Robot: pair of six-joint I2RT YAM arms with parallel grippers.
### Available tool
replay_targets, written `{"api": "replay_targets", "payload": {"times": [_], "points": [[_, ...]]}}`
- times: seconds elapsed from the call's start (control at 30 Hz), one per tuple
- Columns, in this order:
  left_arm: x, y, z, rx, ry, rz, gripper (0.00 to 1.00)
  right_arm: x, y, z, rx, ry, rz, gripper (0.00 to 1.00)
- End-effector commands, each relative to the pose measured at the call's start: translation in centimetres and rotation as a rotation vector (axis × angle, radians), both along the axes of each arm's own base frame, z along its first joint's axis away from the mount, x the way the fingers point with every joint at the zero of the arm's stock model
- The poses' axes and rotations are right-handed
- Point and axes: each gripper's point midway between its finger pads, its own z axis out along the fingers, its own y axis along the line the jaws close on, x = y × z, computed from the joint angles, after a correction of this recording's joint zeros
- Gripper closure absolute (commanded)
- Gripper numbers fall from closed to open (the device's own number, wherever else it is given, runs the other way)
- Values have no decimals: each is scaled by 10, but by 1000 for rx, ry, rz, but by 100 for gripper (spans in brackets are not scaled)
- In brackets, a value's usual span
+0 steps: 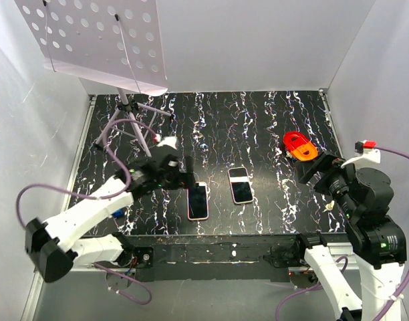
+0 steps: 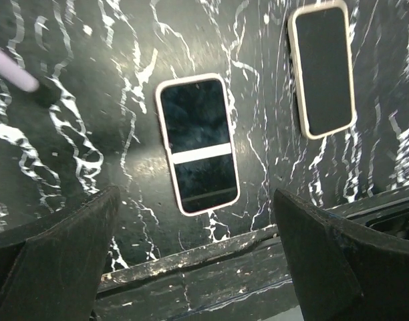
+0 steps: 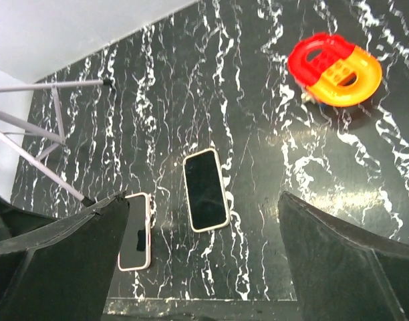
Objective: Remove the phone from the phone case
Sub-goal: Pick up the phone at the center of the board.
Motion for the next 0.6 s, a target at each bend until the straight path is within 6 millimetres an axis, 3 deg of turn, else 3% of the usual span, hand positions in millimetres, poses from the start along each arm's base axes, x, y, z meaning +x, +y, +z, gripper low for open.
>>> {"api": "replay_targets", "payload": {"times": [0.0, 0.1, 0.3, 0.4, 0.57], "points": [[-5, -28, -14, 69, -17, 26, 0, 5, 16, -29, 71, 119, 39, 2], [-11, -37, -34, 99, 28, 44, 0, 5, 26, -40, 71, 181, 99, 2], [-28, -51, -87, 150, 191, 45, 0, 2, 28, -59, 46, 249, 124, 2], [-31, -69, -100, 134, 219, -42, 0, 3, 33, -69, 51, 289, 149, 2], [-31, -77, -121, 193, 256, -112, 0, 5, 42, -88, 27, 381, 221, 2]]}}
